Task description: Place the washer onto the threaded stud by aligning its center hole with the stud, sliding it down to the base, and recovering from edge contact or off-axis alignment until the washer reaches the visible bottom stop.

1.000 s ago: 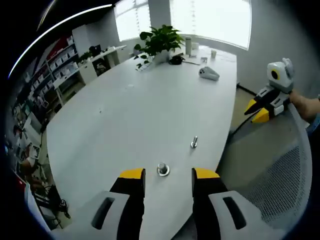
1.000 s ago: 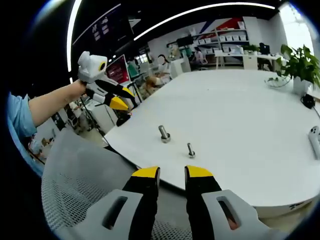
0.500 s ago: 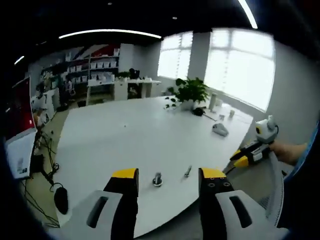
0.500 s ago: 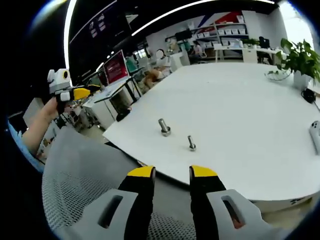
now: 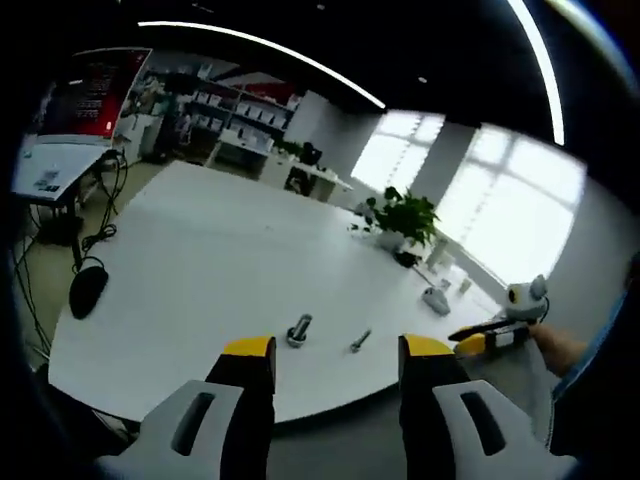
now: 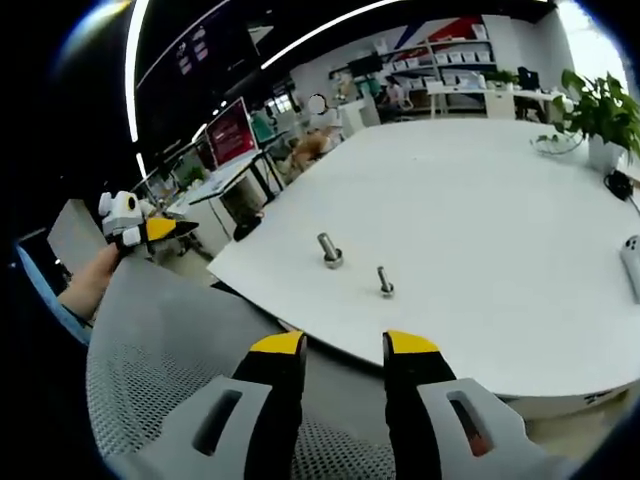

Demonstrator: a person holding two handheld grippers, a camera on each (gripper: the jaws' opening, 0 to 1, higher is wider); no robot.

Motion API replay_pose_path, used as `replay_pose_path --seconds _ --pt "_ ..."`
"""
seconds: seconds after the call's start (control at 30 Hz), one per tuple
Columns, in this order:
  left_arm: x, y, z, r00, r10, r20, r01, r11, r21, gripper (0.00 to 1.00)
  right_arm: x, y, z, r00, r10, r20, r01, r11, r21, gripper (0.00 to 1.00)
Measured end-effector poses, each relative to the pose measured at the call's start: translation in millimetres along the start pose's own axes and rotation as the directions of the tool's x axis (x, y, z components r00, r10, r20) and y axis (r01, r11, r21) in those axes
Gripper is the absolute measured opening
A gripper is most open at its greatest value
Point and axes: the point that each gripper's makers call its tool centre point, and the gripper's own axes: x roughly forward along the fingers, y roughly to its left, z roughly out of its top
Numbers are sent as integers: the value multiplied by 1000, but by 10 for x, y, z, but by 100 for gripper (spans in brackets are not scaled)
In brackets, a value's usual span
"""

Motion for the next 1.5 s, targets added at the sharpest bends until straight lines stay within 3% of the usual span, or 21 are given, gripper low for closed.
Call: replay_pose_path --seconds 0.2,0.37,0.5,0.67,0.77,0.93,1.03,1.1,1.17,1.5 --pt "63 -23 -22 1000 -19 5 19 1000 -23 50 -11 -21 10 1000 -16 16 16 999 32 34" --pt "59 93 94 997 37 67 -35 999 -35 50 -15 -37 28 999 -23 31 22 999 49 36" --pt "64 127 131 996 57 69 -54 998 -43 40 -14 -36 50 999 -19 46 17 998 59 37" --pt "93 106 237 993 83 82 -84 996 12 41 -10 -29 49 999 -15 46 12 998 67 37" --pt "109 98 114 996 86 27 -87 996 23 37 -12 -40 47 999 -18 46 15 997 71 37" --pt "105 149 146 992 111 64 -114 992 53 36 -11 -17 70 998 -3 62 -1 997 72 37" --pt "107 206 64 990 135 36 -137 989 62 35 -10 -26 76 998 -5 66 1 998 68 36" --pt "64 271 65 985 167 42 -170 981 91 26 -14 -24 120 995 -6 97 -1 997 78 36" --pt "70 271 74 984 170 47 -174 980 99 19 -8 -54 82 997 -29 71 22 995 97 36" --pt "73 263 52 985 166 39 -168 984 67 23 4 -55 52 998 -25 51 21 996 90 36"
